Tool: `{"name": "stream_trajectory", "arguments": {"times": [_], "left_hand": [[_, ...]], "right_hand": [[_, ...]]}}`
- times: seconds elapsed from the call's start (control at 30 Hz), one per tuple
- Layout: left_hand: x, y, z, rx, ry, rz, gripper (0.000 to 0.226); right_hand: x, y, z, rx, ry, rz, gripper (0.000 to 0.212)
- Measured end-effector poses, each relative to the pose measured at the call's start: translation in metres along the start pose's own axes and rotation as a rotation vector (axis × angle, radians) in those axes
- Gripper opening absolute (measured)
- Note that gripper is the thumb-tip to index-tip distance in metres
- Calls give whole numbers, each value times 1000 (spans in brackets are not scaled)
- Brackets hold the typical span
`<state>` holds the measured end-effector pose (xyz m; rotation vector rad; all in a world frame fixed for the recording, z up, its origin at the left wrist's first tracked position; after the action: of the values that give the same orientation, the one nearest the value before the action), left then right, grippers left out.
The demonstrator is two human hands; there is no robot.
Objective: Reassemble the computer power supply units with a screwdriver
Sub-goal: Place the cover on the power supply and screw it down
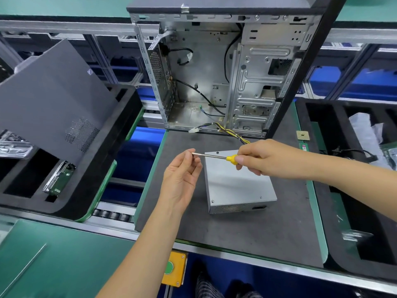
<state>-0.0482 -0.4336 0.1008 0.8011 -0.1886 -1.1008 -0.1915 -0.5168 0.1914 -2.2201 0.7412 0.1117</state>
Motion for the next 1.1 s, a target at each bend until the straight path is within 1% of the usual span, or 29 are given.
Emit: {"name": "stream_trajectory", "arguments": {"times": [0.17,0.3,0.4,0.5,0.57,0.6,0.67,0.77,0.87,1.1], "left_hand": [[2,0,2,-9,-13,-4,15],[3,1,4,30,-37,2,17],[4,7,4,136,-73,44,18],[3,21,1,311,-86,142,14],[1,29,0,410,-82,211,13],[0,30,-1,420,-77,231,13],[-2,31,-3,380,-58,243,13],[-2,29,-7,309,-28,230,13],[-3,24,-11,247,-17,208,14],[-5,15,-5,158,-10,188,18]], "right_hand": [[1,4,-2,-33,-5,8,27],[2,2,-3,-63,0,-17,25],[1,1,-5,-92,8,-13,25],[1,-3,-8,-110,4,-26,23],[1,-6,-8,-15,-15,-38,16],[1,-6,-7,61,-24,-24,15],[1,-4,-4,230,-34,35,22],[3,-5,-2,384,-9,68,22],[4,-9,-4,381,6,54,25],[0,-6,-2,375,18,98,28]]}}
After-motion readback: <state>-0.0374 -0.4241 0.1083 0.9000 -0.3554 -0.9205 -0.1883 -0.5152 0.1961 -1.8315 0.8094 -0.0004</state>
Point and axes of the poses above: each hand's wrist, its own x-axis towards the middle knuckle, its own z-axis out of the palm, y = z × x, the point moved 9 cm from there along x, towards the middle knuckle, and after that the axes turned 2 degrees about x, right-handed, at the moved point
